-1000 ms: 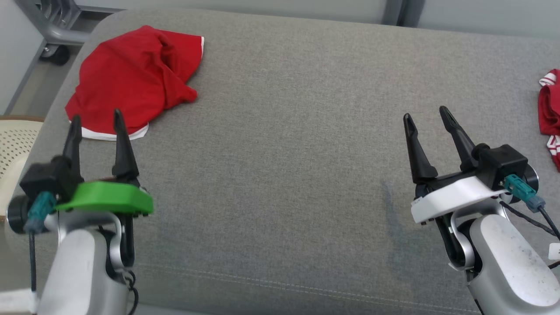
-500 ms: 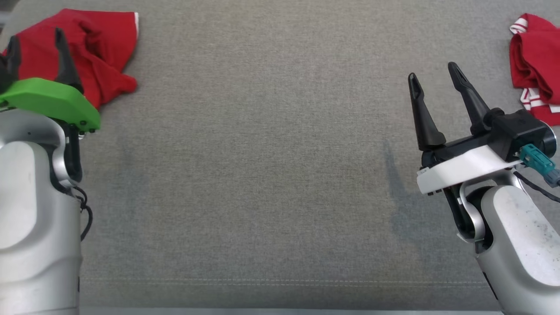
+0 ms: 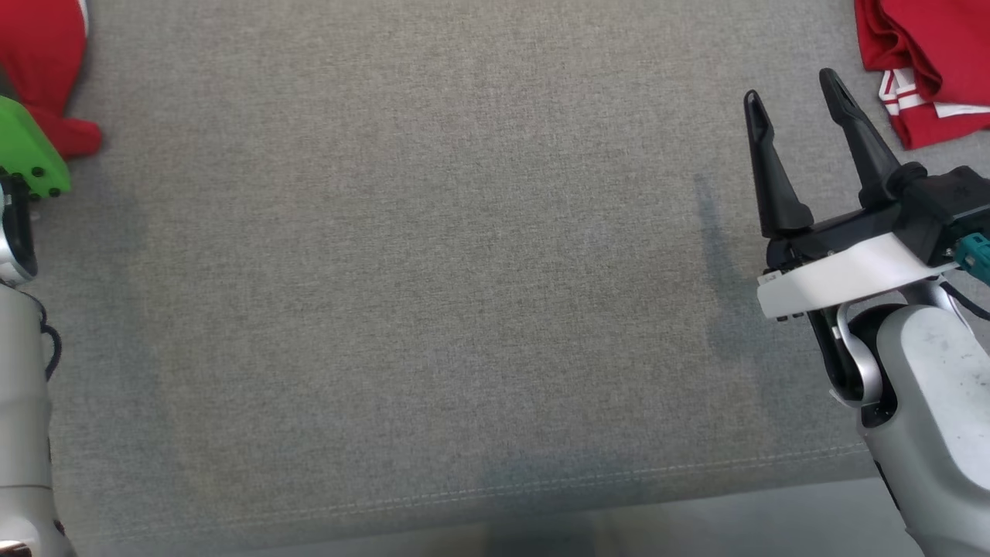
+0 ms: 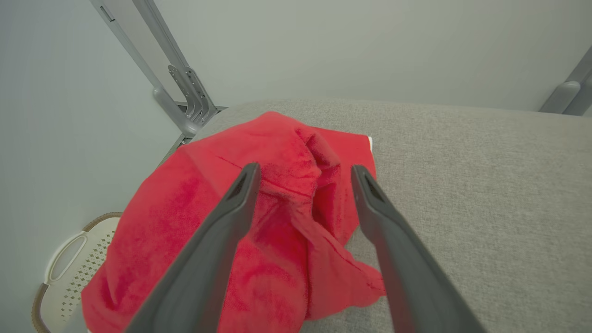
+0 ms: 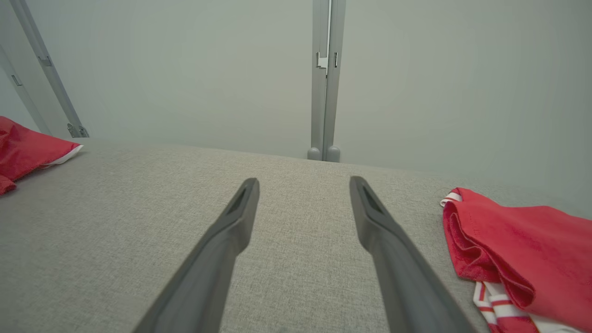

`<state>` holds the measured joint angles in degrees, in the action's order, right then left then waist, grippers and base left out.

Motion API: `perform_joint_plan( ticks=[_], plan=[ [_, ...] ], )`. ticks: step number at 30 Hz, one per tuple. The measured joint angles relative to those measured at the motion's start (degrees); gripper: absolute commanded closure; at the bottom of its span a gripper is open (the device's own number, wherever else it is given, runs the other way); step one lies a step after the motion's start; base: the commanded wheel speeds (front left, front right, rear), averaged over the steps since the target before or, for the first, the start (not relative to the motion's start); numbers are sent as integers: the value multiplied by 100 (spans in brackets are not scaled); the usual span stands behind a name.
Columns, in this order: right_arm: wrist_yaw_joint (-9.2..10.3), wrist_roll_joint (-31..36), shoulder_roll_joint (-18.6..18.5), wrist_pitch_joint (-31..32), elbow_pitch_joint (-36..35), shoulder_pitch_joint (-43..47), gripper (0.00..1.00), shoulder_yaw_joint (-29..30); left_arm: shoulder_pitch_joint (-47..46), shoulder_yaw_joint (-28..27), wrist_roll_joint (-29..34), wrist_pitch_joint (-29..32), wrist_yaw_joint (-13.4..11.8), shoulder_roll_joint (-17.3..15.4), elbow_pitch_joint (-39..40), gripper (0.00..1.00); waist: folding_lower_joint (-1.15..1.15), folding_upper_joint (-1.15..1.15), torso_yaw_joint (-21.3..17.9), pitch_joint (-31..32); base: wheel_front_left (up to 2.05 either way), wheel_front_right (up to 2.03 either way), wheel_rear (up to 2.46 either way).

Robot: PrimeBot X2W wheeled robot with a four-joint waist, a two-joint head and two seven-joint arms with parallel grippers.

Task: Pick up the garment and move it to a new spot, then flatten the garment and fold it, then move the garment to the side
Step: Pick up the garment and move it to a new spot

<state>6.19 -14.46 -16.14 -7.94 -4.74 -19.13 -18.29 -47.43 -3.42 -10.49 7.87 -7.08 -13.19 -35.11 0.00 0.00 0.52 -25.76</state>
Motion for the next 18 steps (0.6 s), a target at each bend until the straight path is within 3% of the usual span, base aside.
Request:
perform_joint_plan(
  ticks=[7, 16, 17, 18],
  plan=[
    [1, 40, -69, -2, -76, -39, 0, 123, -430, -573, 699, 14, 0, -208, -549, 0, 0, 0, -182, -359, 0, 0, 0],
    [1, 38, -46, -13, -70, -40, 0, 115, -619, -781, 954, -97, 0, 20, -982, 0, 0, 0, -221, -525, 0, 0, 0],
    [1, 38, -46, -24, -67, -41, 0, 115, -653, -786, 981, -114, 0, 24, -1022, 14, 0, 0, -219, -528, 0, 0, 0],
    [1, 38, -46, -58, -56, -41, 0, 121, -693, -789, 995, -168, 0, 40, -1061, 55, 0, 0, -216, -527, 0, 0, 0]
  ],
)
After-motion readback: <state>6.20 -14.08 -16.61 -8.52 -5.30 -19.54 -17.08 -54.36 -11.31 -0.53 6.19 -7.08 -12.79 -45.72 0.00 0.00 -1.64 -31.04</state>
